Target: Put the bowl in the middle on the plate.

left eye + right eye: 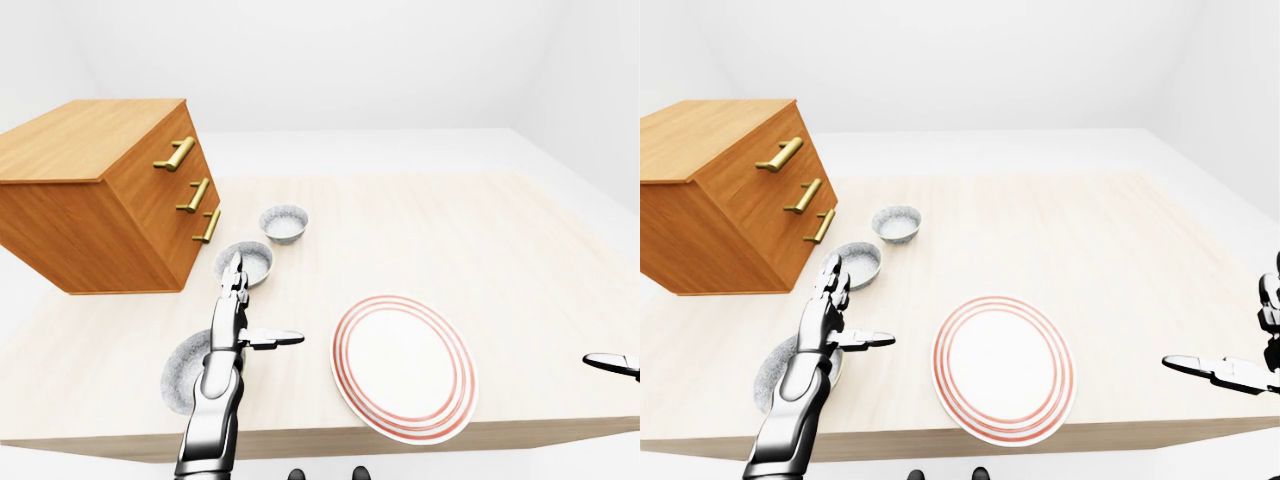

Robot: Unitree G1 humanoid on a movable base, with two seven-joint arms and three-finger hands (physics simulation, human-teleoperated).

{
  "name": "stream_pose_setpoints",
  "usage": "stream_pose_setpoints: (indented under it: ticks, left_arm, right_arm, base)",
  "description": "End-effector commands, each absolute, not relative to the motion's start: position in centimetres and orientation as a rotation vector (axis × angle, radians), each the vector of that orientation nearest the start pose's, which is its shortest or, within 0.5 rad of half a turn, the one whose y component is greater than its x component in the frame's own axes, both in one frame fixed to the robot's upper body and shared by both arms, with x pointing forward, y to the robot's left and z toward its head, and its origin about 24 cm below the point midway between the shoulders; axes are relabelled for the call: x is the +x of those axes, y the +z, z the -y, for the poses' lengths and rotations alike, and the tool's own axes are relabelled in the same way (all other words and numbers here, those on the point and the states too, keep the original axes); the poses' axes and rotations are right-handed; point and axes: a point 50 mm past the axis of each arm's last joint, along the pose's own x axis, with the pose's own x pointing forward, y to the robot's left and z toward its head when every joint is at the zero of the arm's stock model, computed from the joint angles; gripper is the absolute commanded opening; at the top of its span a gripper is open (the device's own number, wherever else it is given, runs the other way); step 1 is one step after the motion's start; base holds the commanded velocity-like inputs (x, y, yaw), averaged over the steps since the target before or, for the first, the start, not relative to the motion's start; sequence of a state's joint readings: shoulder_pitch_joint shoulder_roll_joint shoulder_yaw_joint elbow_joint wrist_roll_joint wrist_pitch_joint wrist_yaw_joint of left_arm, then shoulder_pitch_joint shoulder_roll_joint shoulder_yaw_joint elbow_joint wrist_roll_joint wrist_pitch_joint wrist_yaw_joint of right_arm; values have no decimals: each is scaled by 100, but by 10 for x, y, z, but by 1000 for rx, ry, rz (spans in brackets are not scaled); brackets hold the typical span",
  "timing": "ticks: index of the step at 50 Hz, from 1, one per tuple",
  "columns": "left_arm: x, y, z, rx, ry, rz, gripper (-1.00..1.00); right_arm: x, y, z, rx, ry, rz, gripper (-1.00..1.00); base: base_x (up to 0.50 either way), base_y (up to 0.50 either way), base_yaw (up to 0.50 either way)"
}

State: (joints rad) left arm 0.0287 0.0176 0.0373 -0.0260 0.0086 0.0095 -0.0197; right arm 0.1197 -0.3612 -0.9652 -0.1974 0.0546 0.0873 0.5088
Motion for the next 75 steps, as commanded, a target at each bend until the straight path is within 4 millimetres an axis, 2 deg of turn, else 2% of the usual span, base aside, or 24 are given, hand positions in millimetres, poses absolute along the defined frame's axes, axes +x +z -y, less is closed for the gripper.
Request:
stream_pose_setpoints:
  ticks: [1,14,21,28,31,33,41,42,50,64,66,72,74,75]
  left_arm:
    - [250,36,-163,37,23,-11,100]
    - [249,35,-163,58,27,-19,100]
    - [244,46,-160,73,25,-6,100]
    - [248,47,-161,73,24,1,100]
    - [247,45,-162,72,27,-1,100]
    - [245,47,-160,72,25,-1,100]
    - [240,66,-156,92,20,53,100]
    - [240,78,-153,113,7,108,100]
    - [246,102,-150,224,-34,206,100]
    - [252,117,-141,440,-152,248,100]
    - [252,121,-140,437,-163,263,100]
    - [249,129,-134,573,-217,283,100]
    - [255,122,-137,623,-222,242,100]
    - [255,126,-137,628,-226,254,100]
  right_arm:
    - [142,139,379,-407,-426,81,100]
    - [140,140,379,-414,-424,81,100]
    - [139,141,378,-420,-423,84,100]
    - [140,137,380,-399,-426,72,100]
    - [140,143,378,-408,-425,101,100]
    - [140,138,379,-396,-426,83,100]
    - [140,140,379,-403,-429,90,100]
    - [140,137,381,-396,-433,73,100]
    - [140,140,379,-408,-427,84,100]
    - [139,141,378,-410,-421,88,100]
    - [139,141,378,-410,-421,88,100]
    - [139,140,378,-404,-421,86,100]
    - [139,142,377,-413,-416,92,100]
    - [138,142,377,-415,-415,92,100]
  base:
    - [0,0,0]
    - [0,0,0]
    - [0,0,0]
    - [0,0,0]
    - [0,0,0]
    - [0,0,0]
    - [0,0,0]
    - [0,0,0]
    - [0,0,0]
    - [0,0,0]
    - [0,0,0]
    - [0,0,0]
    - [0,0,0]
    - [0,0,0]
